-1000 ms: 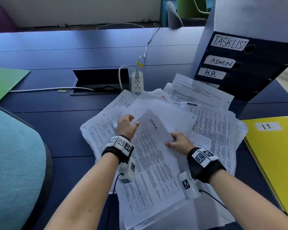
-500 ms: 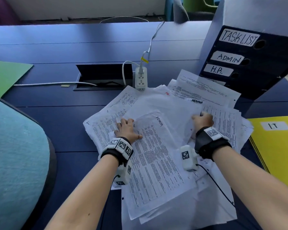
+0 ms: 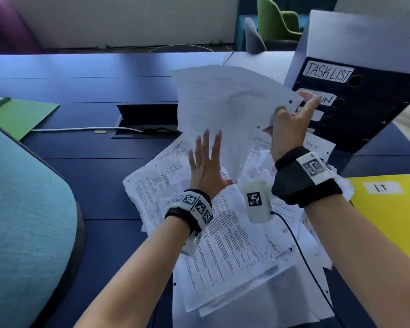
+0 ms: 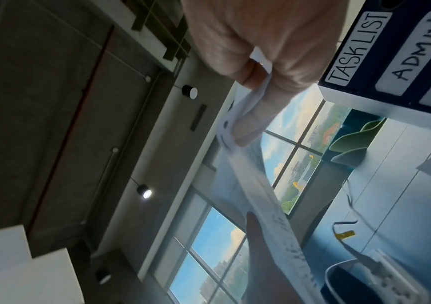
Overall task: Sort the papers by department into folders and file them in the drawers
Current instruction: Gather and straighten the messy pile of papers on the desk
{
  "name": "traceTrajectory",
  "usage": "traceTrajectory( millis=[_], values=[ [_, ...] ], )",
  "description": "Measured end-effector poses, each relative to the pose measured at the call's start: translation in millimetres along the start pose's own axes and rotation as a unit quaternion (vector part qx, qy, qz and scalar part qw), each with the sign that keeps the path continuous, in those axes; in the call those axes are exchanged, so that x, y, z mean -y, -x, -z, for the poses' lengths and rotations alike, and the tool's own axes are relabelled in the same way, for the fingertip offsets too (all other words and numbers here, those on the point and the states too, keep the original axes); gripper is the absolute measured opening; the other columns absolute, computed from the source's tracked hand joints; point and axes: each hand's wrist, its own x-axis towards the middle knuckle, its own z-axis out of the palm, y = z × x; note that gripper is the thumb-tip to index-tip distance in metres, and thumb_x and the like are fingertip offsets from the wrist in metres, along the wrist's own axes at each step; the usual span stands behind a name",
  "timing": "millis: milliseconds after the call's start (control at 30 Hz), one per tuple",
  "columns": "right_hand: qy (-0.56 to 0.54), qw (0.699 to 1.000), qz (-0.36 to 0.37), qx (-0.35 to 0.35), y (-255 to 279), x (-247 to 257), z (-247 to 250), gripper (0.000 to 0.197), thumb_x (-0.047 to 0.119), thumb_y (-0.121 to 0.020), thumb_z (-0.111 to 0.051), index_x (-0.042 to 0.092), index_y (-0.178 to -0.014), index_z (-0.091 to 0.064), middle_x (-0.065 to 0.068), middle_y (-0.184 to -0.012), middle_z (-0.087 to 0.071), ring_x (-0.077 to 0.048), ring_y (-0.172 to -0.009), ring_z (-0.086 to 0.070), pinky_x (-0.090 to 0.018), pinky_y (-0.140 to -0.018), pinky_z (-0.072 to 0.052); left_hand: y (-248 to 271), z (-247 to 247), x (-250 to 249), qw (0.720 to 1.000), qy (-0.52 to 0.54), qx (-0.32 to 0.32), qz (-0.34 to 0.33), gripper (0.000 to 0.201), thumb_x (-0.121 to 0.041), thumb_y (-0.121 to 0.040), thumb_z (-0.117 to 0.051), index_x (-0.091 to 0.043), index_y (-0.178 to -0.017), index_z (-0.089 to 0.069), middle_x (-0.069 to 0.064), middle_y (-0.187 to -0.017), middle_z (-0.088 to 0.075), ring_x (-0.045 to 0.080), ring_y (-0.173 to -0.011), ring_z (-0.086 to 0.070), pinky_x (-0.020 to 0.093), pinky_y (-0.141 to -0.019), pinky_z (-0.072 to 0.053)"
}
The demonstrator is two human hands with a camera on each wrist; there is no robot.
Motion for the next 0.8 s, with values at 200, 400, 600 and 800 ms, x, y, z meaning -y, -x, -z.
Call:
traceTrajectory(
  millis=[200, 400, 600, 800],
  values=[
    [-0.118, 0.987, -0.083, 0.074, 10.3, 23.0, 7.2, 0.019, 0.009, -0.096, -0.036, 0.023, -0.108, -0.033, -0.006, -0.087, -0.049, -0.019, -0.056, -0.062, -0.029, -0.051, -0.054, -19.5, 26.4, -5.6, 0.963, 0.089, -0.234, -0.096, 0.039, -0.017, -0.081, -0.041, -0.006, -0.113, -0.061, 0.015, -0.109, -0.066, 0.026, -0.103, -0.062, 0.033, -0.096, -0.037],
    [0.041, 0.985, -0.09, 0.142, 3.0, 0.2, 17.7, 0.066, 0.052, -0.085, -0.052, 0.022, -0.137, -0.026, -0.005, -0.142, -0.035, -0.019, -0.124, -0.04, -0.036, -0.095, -0.035, -10.0, 78.6, 2.2, 0.881, 0.426, -0.189, 0.08, 0.015, -0.018, -0.088, -0.057, -0.004, -0.09, -0.063, -0.001, -0.076, -0.06, 0.013, -0.071, -0.055, 0.023, -0.07, -0.045],
    [0.169, 0.925, -0.194, 0.279, 10.8, -44.7, 34.7, 0.051, 0.027, -0.075, -0.074, 0.012, -0.118, -0.051, 0.001, -0.1, -0.055, -0.013, -0.086, -0.052, -0.03, -0.079, -0.04, 26.4, 83.1, 48.7, 0.802, 0.553, -0.049, 0.221, 0.03, -0.008, -0.096, -0.045, -0.009, -0.073, -0.065, -0.003, -0.065, -0.064, 0.007, -0.059, -0.06, 0.017, -0.055, -0.049],
    [0.29, 0.897, -0.201, 0.266, 29.6, -108.7, 50.5, 0.034, -0.003, -0.083, -0.063, 0.012, -0.057, -0.048, 0.002, -0.052, -0.049, -0.011, -0.05, -0.045, -0.016, -0.046, -0.038, 54.0, 37.1, 86.9, 0.803, 0.372, -0.061, 0.462, 0.037, -0.01, -0.084, -0.062, 0.006, -0.116, -0.053, 0.016, -0.109, -0.06, 0.03, -0.107, -0.055, 0.041, -0.092, -0.048]
  ],
)
